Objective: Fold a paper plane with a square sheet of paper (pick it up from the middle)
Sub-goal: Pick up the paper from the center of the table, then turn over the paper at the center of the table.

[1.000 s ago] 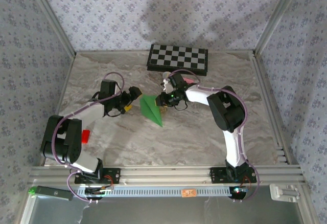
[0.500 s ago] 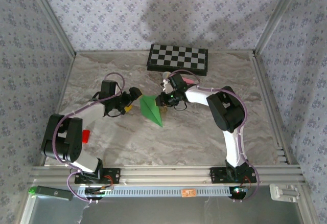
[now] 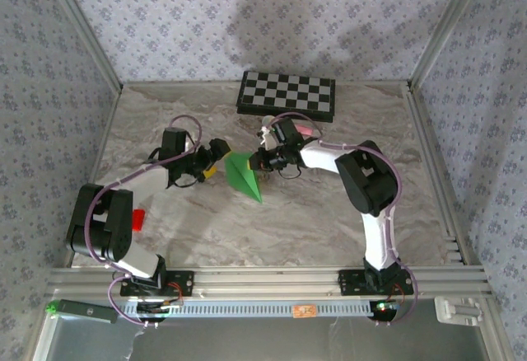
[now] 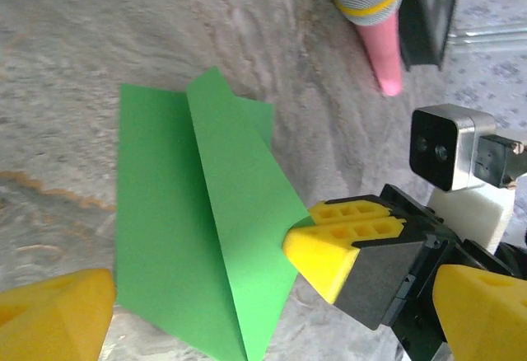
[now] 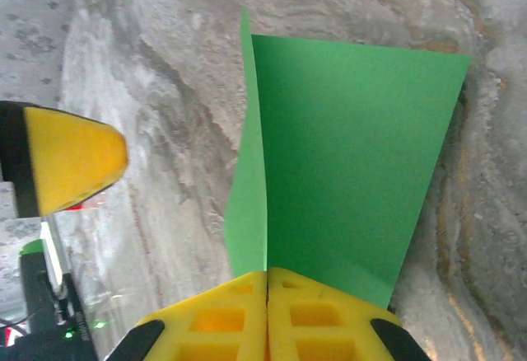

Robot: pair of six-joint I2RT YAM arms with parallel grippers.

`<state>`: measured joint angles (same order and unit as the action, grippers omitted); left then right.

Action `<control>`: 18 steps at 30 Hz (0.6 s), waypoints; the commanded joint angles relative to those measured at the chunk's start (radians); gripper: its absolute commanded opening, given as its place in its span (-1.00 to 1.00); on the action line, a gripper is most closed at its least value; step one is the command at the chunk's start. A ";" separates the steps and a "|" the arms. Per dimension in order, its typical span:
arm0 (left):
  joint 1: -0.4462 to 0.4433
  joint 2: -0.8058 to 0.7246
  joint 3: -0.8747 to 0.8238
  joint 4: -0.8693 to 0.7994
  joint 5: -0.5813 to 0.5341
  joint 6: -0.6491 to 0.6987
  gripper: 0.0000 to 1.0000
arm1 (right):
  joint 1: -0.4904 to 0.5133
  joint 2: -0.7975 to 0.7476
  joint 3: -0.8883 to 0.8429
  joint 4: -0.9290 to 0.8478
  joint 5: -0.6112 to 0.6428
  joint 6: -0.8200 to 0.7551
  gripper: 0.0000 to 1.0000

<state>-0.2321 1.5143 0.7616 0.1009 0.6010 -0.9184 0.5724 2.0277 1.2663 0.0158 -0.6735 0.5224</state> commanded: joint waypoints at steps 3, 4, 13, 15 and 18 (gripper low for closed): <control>-0.031 -0.040 -0.010 0.154 0.111 0.006 0.94 | -0.023 -0.110 -0.029 0.145 -0.088 0.097 -0.84; -0.039 -0.041 -0.010 0.177 0.124 0.002 0.93 | -0.026 -0.119 -0.035 0.168 -0.096 0.132 -0.84; -0.082 -0.015 0.022 0.294 0.217 -0.053 0.82 | -0.057 -0.183 -0.120 0.401 -0.172 0.324 -0.84; -0.085 -0.008 0.028 0.315 0.231 -0.061 0.76 | -0.061 -0.192 -0.125 0.419 -0.179 0.345 -0.84; -0.088 0.004 0.031 0.355 0.247 -0.073 0.61 | -0.065 -0.198 -0.133 0.454 -0.192 0.379 -0.84</control>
<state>-0.3157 1.5093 0.7586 0.3721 0.7975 -0.9779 0.5152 1.8698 1.1423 0.3901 -0.8246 0.8356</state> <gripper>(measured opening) 0.823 0.082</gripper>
